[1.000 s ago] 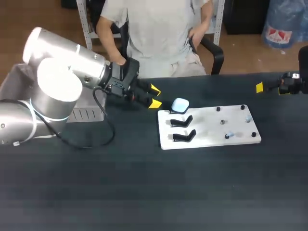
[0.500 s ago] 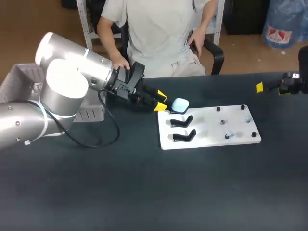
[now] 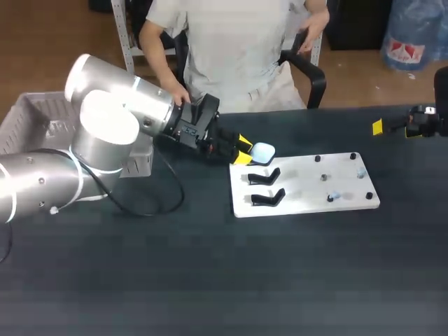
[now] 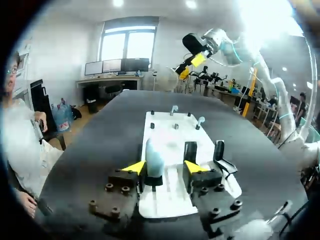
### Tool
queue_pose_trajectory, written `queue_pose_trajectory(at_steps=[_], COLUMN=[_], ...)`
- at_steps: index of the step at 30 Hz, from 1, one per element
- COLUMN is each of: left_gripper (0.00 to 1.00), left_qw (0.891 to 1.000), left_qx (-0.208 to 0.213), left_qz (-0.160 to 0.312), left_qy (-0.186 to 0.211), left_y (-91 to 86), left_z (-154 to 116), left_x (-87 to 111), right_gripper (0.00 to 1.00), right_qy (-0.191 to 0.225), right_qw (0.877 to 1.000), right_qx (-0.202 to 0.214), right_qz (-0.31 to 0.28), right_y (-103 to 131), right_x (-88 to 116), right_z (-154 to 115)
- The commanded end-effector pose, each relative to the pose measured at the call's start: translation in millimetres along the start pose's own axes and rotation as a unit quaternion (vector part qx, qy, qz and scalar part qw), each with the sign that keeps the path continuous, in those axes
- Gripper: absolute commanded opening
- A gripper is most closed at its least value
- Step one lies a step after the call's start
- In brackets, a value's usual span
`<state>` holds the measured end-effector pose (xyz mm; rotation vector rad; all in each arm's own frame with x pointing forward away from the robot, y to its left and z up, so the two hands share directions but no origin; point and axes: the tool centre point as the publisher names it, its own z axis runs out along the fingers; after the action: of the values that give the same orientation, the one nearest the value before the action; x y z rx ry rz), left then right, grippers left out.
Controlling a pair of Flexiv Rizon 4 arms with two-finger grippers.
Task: Pick up each earbud case from the left stands, insert the matching earbuds, close the lid, and place the case in the box.
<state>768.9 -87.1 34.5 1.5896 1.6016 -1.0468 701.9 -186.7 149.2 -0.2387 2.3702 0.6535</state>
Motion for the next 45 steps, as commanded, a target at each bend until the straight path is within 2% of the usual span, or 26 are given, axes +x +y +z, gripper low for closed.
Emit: queue_pose_trajectory(at_steps=[1,10,22,45], left_gripper=[0.56,0.59,0.50,0.47], left_qw=[1.000,1.000,1.000,1.000], left_qx=[-0.004,-0.016,-0.018,-0.025], left_qz=[0.002,0.009,0.007,0.011], left_qy=[-0.005,-0.006,-0.005,-0.004], left_y=[-0.2,2.0,9.7,20.3], left_z=[6.0,15.0,23.1,30.1], left_x=[2.0,3.0,4.1,3.8], right_gripper=[1.00,1.00,1.00,1.00], right_qy=[0.001,0.001,0.001,0.001], right_qw=[1.000,1.000,1.000,1.000], right_qx=[0.001,0.001,0.001,0.001], right_qz=[0.000,0.000,0.000,0.000], right_y=[0.2,0.2,0.2,0.2], right_x=[0.0,0.0,0.0,0.0], right_z=[-0.5,-0.5,-0.5,-0.5])
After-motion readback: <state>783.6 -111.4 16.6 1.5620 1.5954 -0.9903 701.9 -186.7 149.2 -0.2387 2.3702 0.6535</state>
